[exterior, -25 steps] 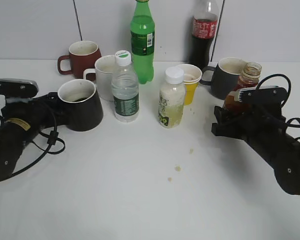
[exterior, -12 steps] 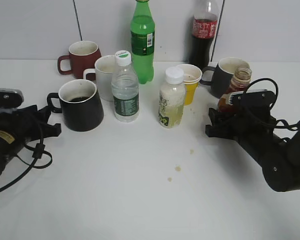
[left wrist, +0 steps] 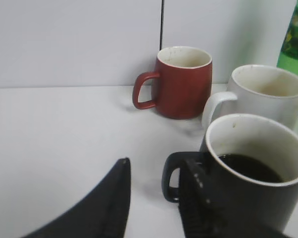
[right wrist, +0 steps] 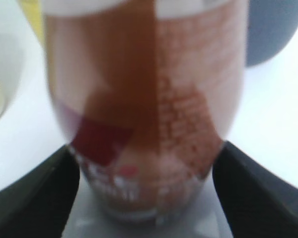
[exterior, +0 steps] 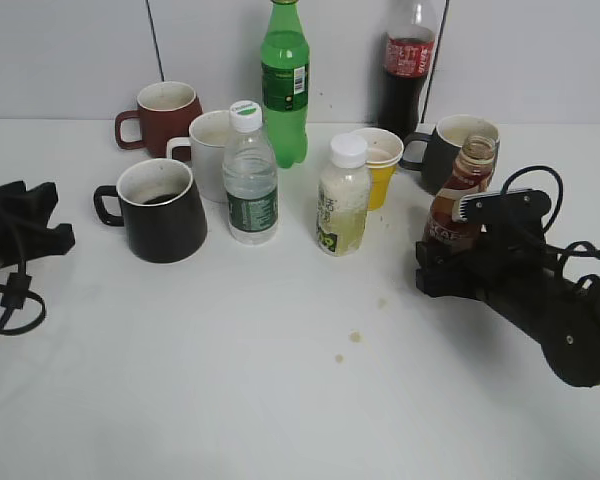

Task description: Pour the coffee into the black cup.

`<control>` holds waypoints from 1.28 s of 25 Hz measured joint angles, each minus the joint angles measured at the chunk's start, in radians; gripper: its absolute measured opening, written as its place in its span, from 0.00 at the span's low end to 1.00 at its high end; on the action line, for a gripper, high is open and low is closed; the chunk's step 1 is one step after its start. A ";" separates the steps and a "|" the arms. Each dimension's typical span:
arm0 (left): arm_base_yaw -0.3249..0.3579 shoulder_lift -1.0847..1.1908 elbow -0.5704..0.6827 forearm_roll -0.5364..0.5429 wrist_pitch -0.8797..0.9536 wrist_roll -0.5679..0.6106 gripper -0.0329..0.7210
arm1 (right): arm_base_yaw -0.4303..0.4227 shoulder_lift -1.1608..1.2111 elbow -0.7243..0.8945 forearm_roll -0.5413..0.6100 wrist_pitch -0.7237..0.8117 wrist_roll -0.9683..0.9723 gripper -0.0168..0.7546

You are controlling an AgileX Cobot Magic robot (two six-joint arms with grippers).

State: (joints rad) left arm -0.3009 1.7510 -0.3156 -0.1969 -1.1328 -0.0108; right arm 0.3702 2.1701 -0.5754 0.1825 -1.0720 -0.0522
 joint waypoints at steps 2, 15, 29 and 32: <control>0.000 -0.113 0.000 0.000 0.113 0.000 0.39 | 0.000 -0.074 0.023 0.000 0.081 0.000 0.84; 0.000 -0.807 -0.224 0.078 1.373 -0.001 0.39 | 0.000 -0.732 0.064 -0.009 1.022 0.001 0.80; -0.002 -1.273 -0.369 0.207 2.275 -0.001 0.39 | 0.001 -1.602 -0.031 -0.059 2.051 0.001 0.79; -0.002 -1.356 -0.320 0.210 2.281 -0.001 0.39 | 0.001 -1.796 -0.018 -0.077 2.151 0.002 0.79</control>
State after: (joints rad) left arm -0.3026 0.3952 -0.6358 0.0128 1.1483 -0.0116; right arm 0.3714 0.3742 -0.5939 0.1056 1.0788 -0.0504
